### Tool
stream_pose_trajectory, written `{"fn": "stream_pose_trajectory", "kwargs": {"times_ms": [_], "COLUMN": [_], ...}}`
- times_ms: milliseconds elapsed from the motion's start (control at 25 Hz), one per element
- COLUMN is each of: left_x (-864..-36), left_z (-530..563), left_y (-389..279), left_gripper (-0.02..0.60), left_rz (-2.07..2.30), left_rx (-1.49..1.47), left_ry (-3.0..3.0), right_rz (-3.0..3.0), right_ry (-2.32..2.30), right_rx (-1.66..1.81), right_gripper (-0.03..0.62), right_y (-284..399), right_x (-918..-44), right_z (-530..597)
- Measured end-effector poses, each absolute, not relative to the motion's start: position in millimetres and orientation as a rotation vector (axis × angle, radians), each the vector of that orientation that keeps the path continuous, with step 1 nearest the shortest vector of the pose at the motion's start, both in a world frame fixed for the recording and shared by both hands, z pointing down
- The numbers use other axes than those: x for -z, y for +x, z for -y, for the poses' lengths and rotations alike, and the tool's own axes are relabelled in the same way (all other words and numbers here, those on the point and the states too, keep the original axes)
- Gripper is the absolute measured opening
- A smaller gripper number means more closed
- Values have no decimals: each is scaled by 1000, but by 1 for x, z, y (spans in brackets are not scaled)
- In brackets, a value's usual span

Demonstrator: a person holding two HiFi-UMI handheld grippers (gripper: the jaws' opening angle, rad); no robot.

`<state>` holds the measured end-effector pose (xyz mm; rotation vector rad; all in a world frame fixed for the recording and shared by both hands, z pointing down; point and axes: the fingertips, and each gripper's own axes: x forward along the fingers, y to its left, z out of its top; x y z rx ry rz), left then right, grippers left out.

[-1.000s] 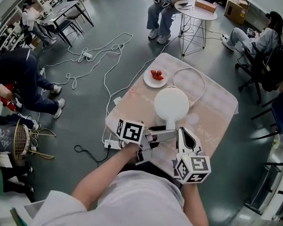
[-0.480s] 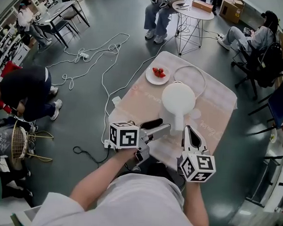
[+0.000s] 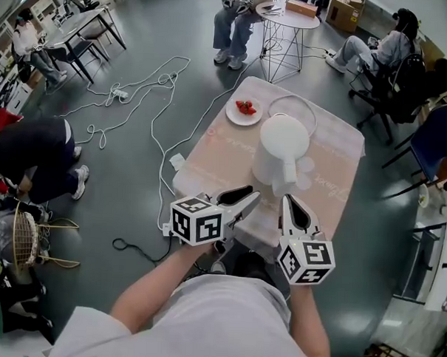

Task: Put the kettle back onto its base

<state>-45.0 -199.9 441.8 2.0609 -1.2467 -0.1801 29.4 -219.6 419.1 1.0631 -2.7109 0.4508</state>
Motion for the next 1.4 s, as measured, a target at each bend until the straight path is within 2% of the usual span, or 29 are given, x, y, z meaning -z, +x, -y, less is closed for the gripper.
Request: {"fn": "stream_pose_trajectory", "kwargs": {"times_ms": [560, 1400], "left_x": [-427, -418], "left_z": [155, 128], "left_y": [-34, -27], "left_gripper": [11, 6], "left_rz": [1306, 1294], "left_rx": [56, 6], "left_ry": [2214, 2294], "right_rz": [2708, 2696], "right_ry": [1029, 1076], "right_rx": [-399, -368], "right_gripper": [3, 3], "right_y": [16, 18], "right_x": [-411, -405], "right_z": [153, 122]}}
